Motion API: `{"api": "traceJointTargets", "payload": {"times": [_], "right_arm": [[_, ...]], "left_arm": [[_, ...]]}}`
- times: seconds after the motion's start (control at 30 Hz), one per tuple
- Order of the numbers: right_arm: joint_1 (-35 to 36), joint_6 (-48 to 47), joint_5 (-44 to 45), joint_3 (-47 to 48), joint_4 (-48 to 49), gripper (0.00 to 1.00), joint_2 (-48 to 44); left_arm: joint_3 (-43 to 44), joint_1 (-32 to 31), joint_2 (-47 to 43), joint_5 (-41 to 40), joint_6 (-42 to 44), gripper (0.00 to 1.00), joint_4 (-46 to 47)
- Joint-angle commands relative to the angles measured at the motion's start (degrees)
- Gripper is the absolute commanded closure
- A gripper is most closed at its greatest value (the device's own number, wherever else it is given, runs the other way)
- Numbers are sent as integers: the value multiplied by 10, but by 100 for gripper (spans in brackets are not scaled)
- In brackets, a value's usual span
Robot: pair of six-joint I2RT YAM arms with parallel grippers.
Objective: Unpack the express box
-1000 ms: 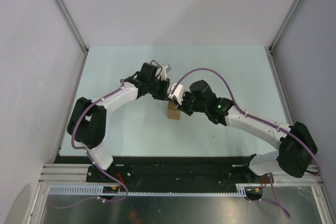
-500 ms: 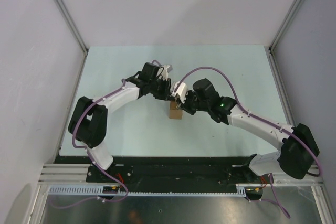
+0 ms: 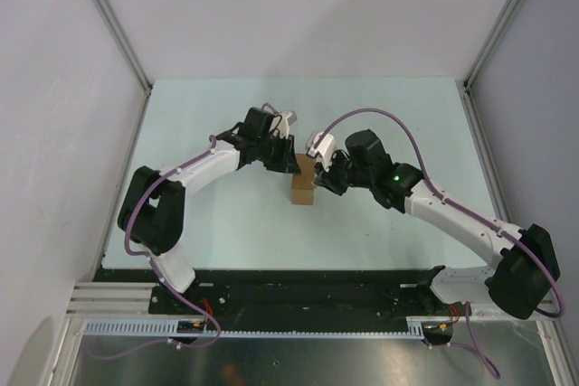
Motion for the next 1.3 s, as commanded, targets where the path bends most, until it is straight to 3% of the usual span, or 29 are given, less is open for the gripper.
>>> {"api": "traceJointTargets", "payload": {"times": [0.0,0.17,0.3,0.33,0.43,0.63,0.93,1.1,1.27], "right_arm": [[-2,24,-14,29,1,100,-23],[-4,60,0,29,1,100,-28],[-4,111,11,28,-13,100,-32],[-4,123,6,28,-16,100,-34],[3,162,-20,5,-13,100,-42],[45,223,-4,-61,33,100,-43],[72,335,134,-103,144,100,15],[73,384,208,-103,184,100,53],[72,421,292,-106,171,100,59]], "left_arm": [[-34,6,42,-93,66,82,-112],[-27,7,30,-76,58,77,-112],[-3,7,3,-52,43,62,-110],[14,7,-3,-47,37,52,-110],[54,7,-29,-36,31,39,-111],[122,12,-50,-52,26,27,-111],[221,33,37,-90,-17,25,-108],[262,38,112,-73,-21,36,-108],[262,46,140,-2,-18,41,-105]]}}
